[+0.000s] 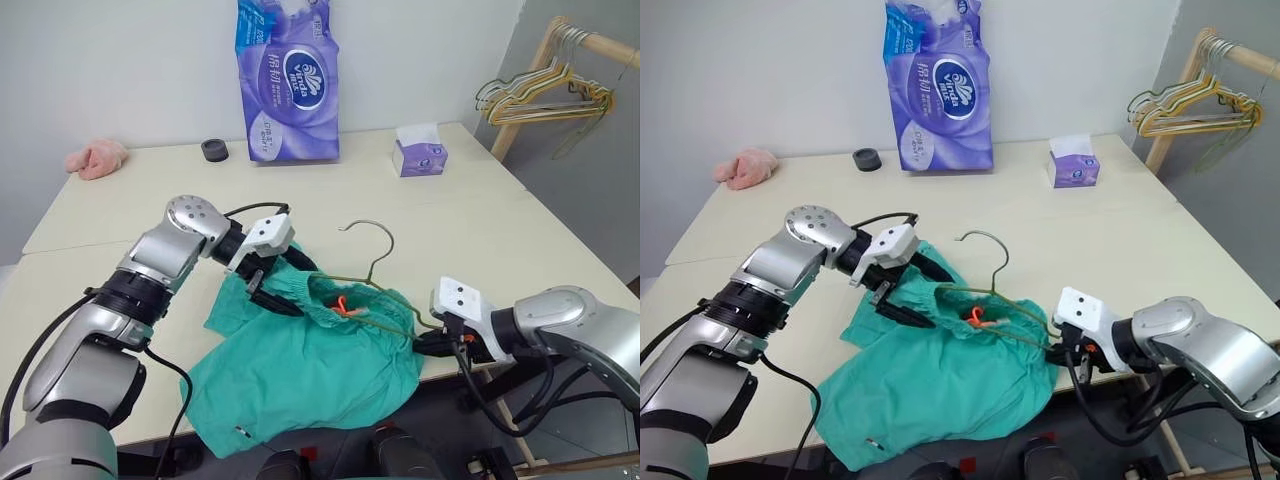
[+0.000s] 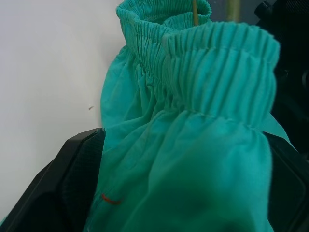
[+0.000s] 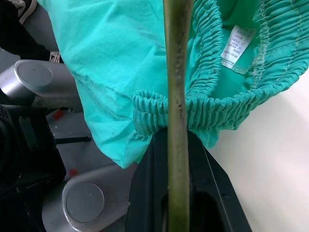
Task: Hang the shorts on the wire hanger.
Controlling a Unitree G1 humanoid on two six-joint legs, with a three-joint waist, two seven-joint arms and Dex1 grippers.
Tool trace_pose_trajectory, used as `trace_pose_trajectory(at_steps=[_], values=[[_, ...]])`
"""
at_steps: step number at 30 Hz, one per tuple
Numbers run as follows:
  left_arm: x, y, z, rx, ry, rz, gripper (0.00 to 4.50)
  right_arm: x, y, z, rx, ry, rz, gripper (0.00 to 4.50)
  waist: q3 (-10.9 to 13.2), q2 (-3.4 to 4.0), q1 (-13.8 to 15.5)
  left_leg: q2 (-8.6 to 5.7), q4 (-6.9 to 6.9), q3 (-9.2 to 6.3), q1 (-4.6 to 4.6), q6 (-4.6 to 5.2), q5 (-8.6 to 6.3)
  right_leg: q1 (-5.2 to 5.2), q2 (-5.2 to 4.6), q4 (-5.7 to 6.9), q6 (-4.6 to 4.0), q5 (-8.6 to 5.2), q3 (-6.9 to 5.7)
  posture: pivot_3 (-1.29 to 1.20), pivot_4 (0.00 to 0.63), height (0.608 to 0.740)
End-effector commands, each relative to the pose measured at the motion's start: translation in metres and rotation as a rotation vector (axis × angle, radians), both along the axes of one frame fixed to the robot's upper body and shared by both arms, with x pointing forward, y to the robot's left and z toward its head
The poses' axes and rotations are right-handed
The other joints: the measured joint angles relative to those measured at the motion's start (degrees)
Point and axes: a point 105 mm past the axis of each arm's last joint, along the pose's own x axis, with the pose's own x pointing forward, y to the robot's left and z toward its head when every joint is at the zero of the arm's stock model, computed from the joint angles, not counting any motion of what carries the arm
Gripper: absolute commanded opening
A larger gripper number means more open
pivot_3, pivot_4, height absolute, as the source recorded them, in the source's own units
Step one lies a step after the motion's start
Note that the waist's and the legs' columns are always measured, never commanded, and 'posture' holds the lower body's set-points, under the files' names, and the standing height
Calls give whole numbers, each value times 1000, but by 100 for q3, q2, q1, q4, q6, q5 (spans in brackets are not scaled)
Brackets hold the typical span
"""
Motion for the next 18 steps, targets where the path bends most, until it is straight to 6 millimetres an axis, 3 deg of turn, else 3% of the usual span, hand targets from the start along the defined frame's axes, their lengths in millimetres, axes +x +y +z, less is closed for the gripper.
trace_pose_trajectory(at_steps=[1, 2, 6, 18], values=[[-4, -6, 2, -5, -19, -48, 4488, 0, 8, 14, 21, -65, 50, 0, 0, 0, -3, 0, 0, 0, 0, 0, 0, 0, 0, 0, 0, 0, 0, -222, 47, 740], [-3, -6, 2, -3, -16, -42, 4488, 1, 8, 14, 22, -68, 52, 0, 0, 0, -4, 0, 0, 0, 0, 0, 0, 0, 0, 0, 0, 0, 0, -222, 47, 740], [-2, -5, -2, 9, 10, -23, 3629, 1, 10, 16, 29, -78, 57, 0, 0, 0, -6, 0, 0, 0, 0, 0, 0, 0, 0, 0, 0, 0, -1, -222, 47, 740], [-5, -2, -16, 24, 21, -11, 76, 5, 14, 23, 27, -192, 142, 0, -1, 2, -5, -2, 2, 1, 0, 0, 0, 1, 0, 0, 0, 0, 0, -216, 45, 740]])
